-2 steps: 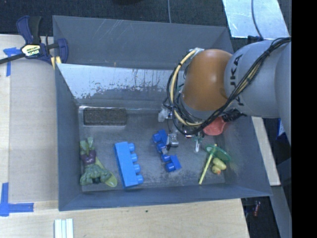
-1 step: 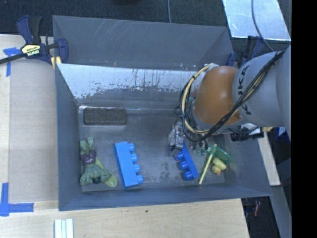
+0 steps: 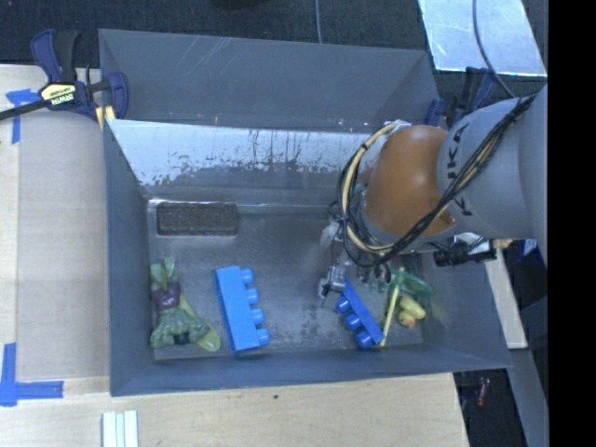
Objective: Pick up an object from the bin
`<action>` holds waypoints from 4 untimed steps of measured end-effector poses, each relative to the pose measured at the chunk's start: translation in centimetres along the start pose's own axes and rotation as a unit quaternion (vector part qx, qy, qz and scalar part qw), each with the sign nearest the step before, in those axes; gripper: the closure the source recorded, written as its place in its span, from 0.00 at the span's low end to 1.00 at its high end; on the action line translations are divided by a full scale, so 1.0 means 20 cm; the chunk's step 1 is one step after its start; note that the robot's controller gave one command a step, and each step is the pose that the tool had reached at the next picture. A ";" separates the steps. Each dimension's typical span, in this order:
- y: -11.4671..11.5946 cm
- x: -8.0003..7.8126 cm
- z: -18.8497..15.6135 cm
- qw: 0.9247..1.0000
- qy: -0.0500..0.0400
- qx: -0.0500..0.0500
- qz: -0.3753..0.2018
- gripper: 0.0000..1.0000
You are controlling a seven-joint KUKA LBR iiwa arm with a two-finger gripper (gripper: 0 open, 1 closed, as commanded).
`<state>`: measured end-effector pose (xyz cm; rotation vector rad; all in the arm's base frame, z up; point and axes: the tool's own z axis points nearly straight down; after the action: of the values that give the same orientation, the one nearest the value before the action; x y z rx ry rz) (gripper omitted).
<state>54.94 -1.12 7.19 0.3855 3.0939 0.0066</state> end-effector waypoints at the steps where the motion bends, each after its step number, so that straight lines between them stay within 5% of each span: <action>1: 0.00 0.00 0.00 1.000 0.000 0.000 0.000 0.00; 2: -0.17 0.14 -0.08 1.000 0.000 0.000 0.000 0.00; 3: -0.30 0.19 -0.14 1.000 -0.002 0.000 -0.004 0.00; 4: -0.46 0.17 -0.14 0.998 -0.008 -0.001 0.068 1.00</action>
Offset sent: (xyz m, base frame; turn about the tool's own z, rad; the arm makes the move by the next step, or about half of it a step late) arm -0.0427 -0.0320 0.0170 0.0010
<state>49.34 -9.24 9.88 0.5914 3.0459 0.0102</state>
